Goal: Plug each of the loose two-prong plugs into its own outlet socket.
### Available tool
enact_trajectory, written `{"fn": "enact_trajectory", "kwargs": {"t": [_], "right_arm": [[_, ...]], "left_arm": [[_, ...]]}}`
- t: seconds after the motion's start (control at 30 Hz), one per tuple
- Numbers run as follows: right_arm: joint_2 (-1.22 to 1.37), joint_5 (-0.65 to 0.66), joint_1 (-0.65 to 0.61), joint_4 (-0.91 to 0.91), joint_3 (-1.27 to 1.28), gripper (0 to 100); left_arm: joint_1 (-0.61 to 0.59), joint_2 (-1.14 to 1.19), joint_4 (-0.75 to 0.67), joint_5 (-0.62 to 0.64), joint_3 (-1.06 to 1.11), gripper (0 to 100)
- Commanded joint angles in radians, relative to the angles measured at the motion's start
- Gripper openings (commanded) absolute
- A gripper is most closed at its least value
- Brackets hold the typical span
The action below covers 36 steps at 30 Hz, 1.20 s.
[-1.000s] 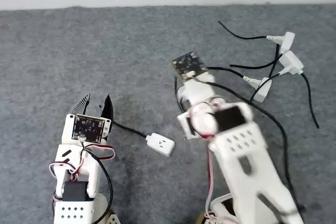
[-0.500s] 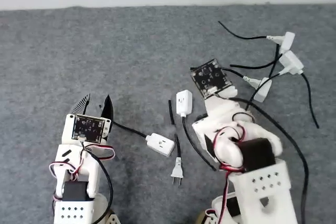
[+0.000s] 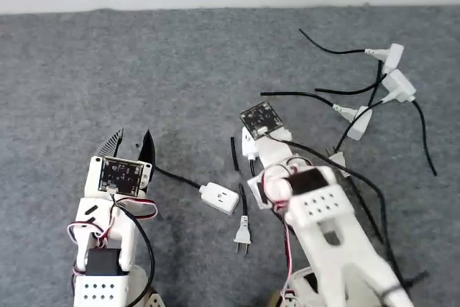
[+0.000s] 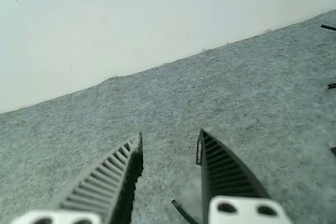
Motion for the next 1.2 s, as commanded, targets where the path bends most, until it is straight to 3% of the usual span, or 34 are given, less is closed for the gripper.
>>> {"fn": "enact_trajectory", "kwargs": {"t": [0.0, 0.23, 0.5, 0.87, 1.17], "right_arm": [[0.122, 0.002, -0.015, -0.07, -0.054, 29.4], [0.163, -0.003, -0.137, -0.048, -0.054, 31.0], [0.068, -0.195, -0.303, -0.018, -0.035, 31.0], [0.068, -0.413, -0.315, -0.142, 0.074, 30.7], [0.068, -0.413, -0.315, -0.199, 0.114, 11.0]], "left_arm": [[0.006, -0.012, -0.025, -0.012, -0.01, 16], [0.006, -0.012, -0.025, -0.012, -0.01, 16], [0.006, -0.012, -0.025, -0.012, -0.01, 16], [0.006, -0.012, -0.025, -0.012, -0.01, 16], [0.006, -0.012, -0.026, -0.012, -0.01, 16]]}}
